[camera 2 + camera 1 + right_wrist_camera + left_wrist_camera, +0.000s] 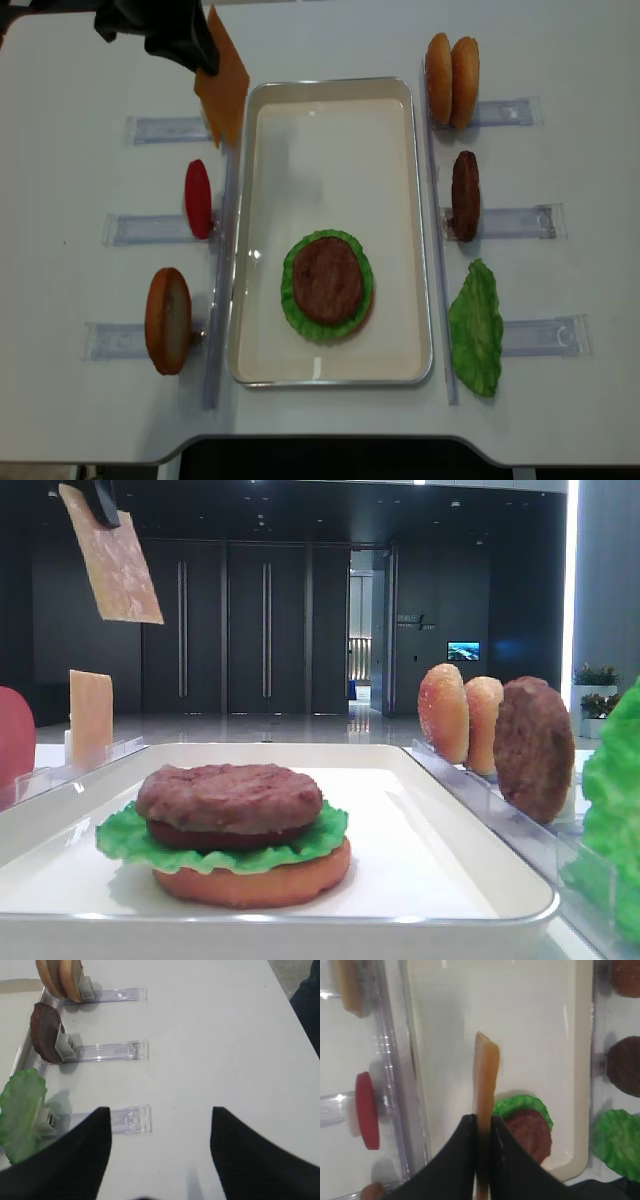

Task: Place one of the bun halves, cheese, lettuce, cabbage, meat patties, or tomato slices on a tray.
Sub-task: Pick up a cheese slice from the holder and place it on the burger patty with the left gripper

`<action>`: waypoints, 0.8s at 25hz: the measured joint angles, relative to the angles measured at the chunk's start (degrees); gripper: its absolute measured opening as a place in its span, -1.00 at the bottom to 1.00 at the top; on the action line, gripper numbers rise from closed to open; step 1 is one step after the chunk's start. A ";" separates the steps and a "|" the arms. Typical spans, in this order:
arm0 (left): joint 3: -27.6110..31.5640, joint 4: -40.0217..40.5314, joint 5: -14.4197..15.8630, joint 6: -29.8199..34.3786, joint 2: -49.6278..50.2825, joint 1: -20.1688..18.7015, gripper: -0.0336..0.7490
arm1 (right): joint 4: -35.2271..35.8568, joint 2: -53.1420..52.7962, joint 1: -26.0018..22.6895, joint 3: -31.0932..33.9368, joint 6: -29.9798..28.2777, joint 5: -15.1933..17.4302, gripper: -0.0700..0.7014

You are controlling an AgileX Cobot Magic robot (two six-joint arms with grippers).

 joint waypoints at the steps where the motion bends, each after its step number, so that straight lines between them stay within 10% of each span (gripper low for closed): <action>1: 0.84 -1.63 0.00 0.86 -0.84 0.00 -0.83 | 0.00 0.00 0.00 0.00 0.00 0.00 0.26; 20: 13.92 -18.53 -0.27 15.09 -5.73 -0.06 -0.83 | 0.00 0.00 0.00 0.00 0.00 0.00 0.26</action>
